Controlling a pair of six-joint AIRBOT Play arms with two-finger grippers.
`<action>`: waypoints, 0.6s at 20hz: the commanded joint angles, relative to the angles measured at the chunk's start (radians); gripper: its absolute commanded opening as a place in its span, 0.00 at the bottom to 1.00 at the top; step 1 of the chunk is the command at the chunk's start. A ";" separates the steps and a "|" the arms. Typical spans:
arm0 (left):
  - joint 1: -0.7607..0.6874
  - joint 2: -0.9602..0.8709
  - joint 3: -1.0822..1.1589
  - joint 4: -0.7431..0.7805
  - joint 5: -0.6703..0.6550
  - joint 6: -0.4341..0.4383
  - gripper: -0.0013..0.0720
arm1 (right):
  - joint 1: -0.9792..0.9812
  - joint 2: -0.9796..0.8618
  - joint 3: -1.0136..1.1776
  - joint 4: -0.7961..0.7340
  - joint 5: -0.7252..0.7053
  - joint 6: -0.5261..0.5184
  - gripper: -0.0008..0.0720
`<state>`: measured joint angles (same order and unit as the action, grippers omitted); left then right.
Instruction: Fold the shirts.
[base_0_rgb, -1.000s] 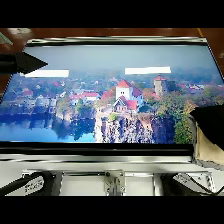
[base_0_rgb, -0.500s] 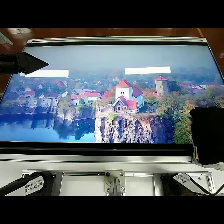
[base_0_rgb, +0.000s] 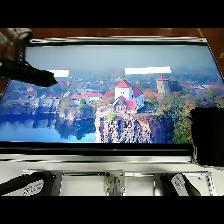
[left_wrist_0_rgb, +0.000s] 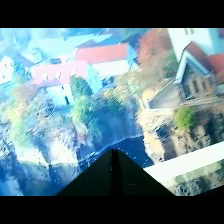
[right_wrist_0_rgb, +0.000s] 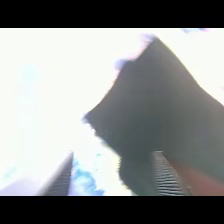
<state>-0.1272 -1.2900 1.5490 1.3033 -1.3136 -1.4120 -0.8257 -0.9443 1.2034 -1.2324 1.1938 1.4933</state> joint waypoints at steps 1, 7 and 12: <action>-0.195 -0.071 0.001 0.231 -0.056 -0.093 0.57 | 0.303 -0.007 0.018 -0.146 0.116 -0.009 0.92; -0.259 -0.145 -0.048 0.231 -0.092 -0.164 0.90 | 0.418 -0.131 0.018 -0.205 0.380 0.042 0.92; -0.229 -0.145 -0.116 0.226 -0.093 -0.165 0.89 | 0.417 -0.133 0.018 -0.190 0.342 0.040 0.92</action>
<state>-0.3611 -1.4303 1.4628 1.5242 -1.4029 -1.5677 -0.4198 -1.0691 1.2205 -1.4200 1.5249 1.5303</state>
